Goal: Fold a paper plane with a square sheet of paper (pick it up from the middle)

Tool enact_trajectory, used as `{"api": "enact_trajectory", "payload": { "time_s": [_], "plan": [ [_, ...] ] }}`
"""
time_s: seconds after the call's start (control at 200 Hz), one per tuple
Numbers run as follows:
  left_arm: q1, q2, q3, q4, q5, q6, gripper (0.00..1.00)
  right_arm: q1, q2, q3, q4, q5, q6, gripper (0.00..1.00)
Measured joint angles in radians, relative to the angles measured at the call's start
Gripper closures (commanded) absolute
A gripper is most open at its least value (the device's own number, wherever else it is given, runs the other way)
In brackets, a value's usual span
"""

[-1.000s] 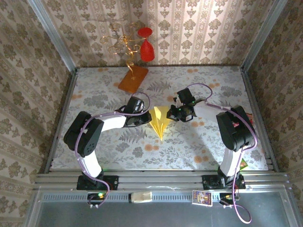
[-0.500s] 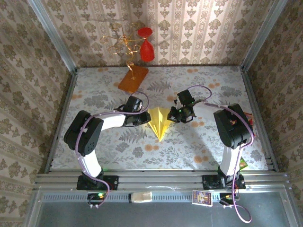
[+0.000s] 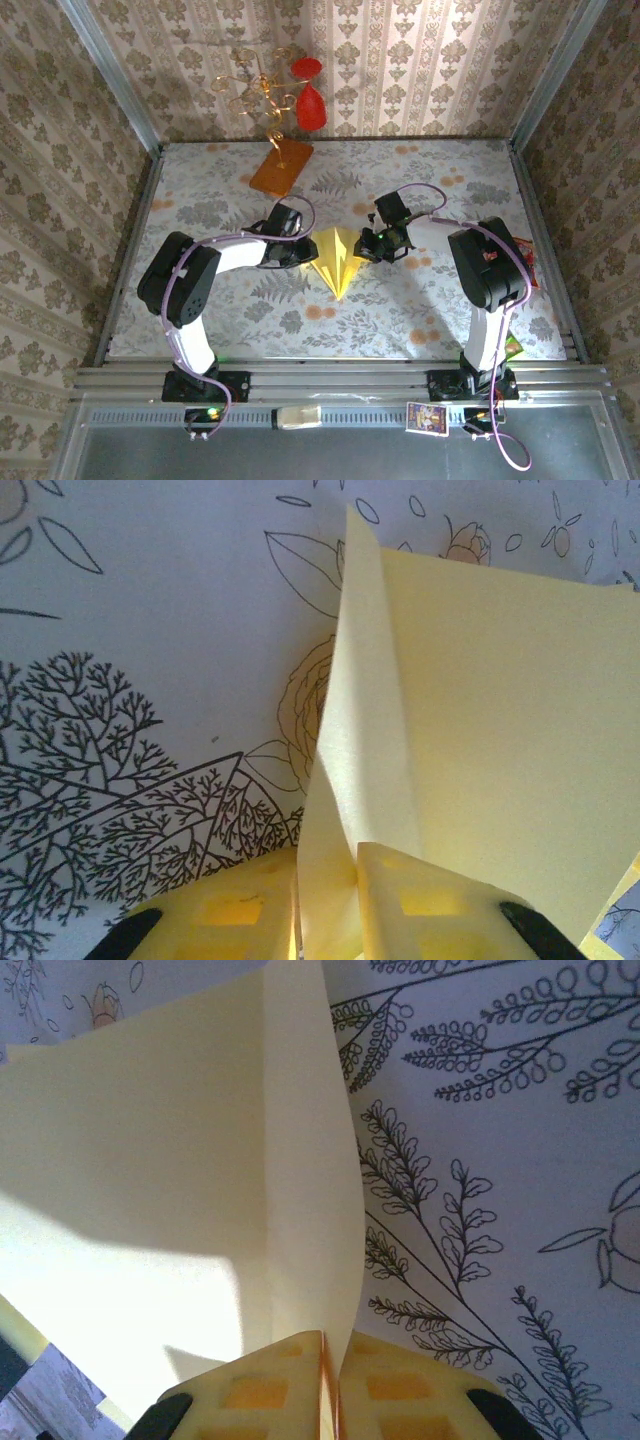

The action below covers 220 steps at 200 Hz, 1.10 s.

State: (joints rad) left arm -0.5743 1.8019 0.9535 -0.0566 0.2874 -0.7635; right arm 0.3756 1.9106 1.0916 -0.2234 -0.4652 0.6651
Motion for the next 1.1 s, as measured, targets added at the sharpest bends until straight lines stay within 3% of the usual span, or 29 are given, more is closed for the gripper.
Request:
{"api": "enact_trajectory", "payload": {
  "time_s": [0.375, 0.615, 0.82, 1.1],
  "plan": [
    [0.01, -0.059, 0.055, -0.115, -0.008, 0.043, 0.64, -0.001, 0.005, -0.001, 0.005, -0.019, 0.016, 0.88],
    [-0.076, -0.165, 0.102, -0.176, -0.053, 0.053, 0.65, -0.001, 0.004, -0.001, 0.012, -0.038, 0.027, 0.89],
    [-0.173, -0.14, 0.114, -0.191, -0.057, 0.051, 0.62, -0.001, 0.003, -0.001, 0.012, -0.041, 0.038, 0.89],
    [-0.204, -0.043, 0.14, -0.21, -0.074, 0.049, 0.56, -0.001, 0.003, -0.001, 0.012, -0.043, 0.042, 0.9]
  ]
}}
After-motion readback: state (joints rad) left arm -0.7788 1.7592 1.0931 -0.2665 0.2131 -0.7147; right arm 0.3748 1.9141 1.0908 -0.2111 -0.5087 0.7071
